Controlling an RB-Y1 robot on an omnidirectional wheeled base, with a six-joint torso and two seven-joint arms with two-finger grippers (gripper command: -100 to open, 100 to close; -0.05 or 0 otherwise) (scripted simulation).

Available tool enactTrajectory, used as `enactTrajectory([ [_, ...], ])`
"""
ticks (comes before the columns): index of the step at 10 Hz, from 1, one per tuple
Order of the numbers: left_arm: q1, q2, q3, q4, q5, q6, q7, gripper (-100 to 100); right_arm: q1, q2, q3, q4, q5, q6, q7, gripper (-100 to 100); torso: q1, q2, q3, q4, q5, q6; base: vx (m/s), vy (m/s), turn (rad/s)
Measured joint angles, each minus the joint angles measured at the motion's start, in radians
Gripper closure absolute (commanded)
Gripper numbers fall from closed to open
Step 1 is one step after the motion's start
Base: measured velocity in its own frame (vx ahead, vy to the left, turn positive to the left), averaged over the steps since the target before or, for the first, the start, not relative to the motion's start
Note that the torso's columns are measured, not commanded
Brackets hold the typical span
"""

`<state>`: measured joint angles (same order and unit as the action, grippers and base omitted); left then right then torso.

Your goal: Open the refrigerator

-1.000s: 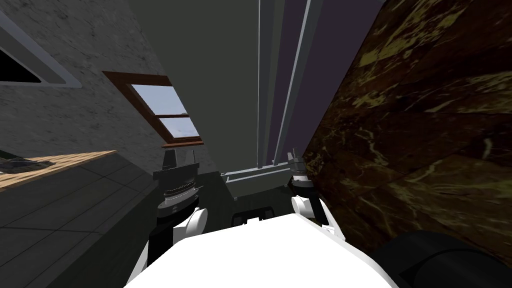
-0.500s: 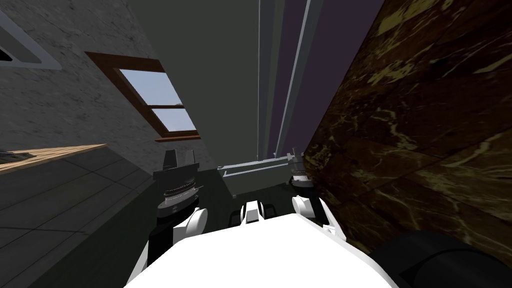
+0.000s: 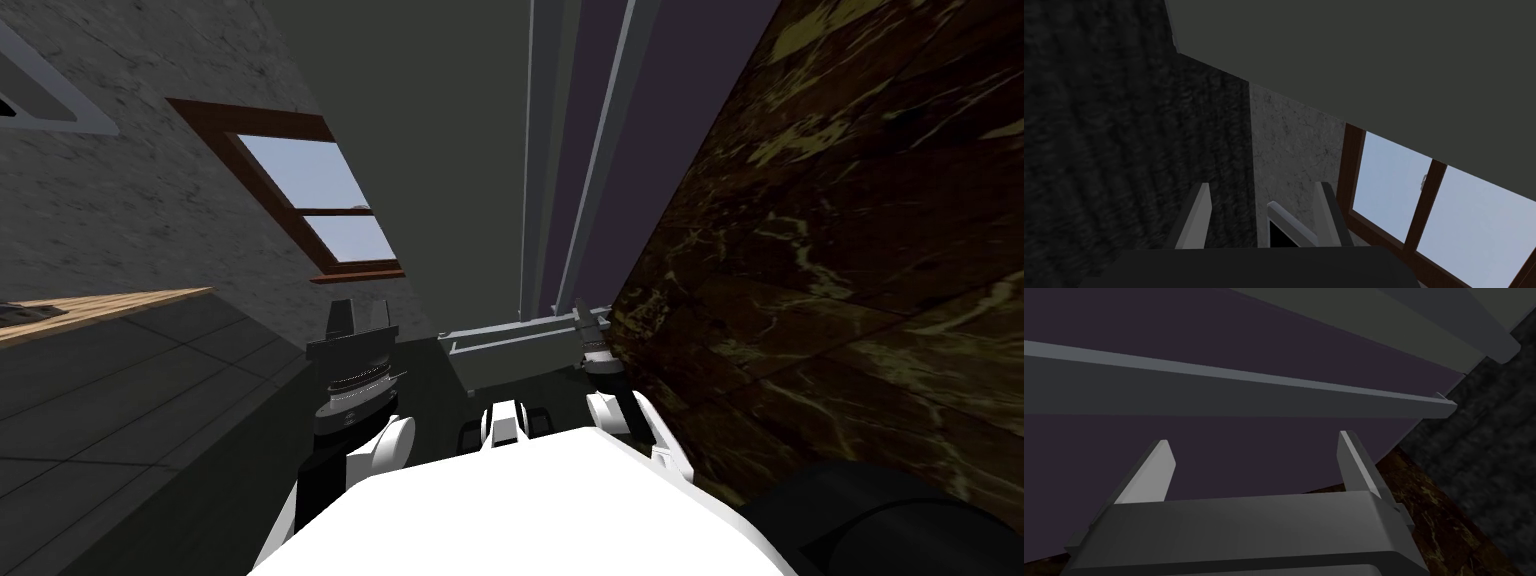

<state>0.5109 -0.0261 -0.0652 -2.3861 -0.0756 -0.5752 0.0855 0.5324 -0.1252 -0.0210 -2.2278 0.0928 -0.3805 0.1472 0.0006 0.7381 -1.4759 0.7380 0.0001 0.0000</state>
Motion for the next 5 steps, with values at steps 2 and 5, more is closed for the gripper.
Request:
enactTrajectory([
  [2,0.0,0.0,0.0,0.0,0.0,0.0,0.0,0,-0.01,-0.019,-0.009,0.023,0.048,0.005,0.054,-100,-0.001,0.0,0.0,0.0,0.0,0.0,0.027,0.058,-0.002],
  [5,0.0,0.0,0.0,0.0,0.0,0.0,0.0,0,-0.016,-0.039,-0.017,0.056,0.129,0.008,0.138,-100,-0.001,0.0,0.0,0.0,0.0,0.0,0.023,0.052,-0.002],
])
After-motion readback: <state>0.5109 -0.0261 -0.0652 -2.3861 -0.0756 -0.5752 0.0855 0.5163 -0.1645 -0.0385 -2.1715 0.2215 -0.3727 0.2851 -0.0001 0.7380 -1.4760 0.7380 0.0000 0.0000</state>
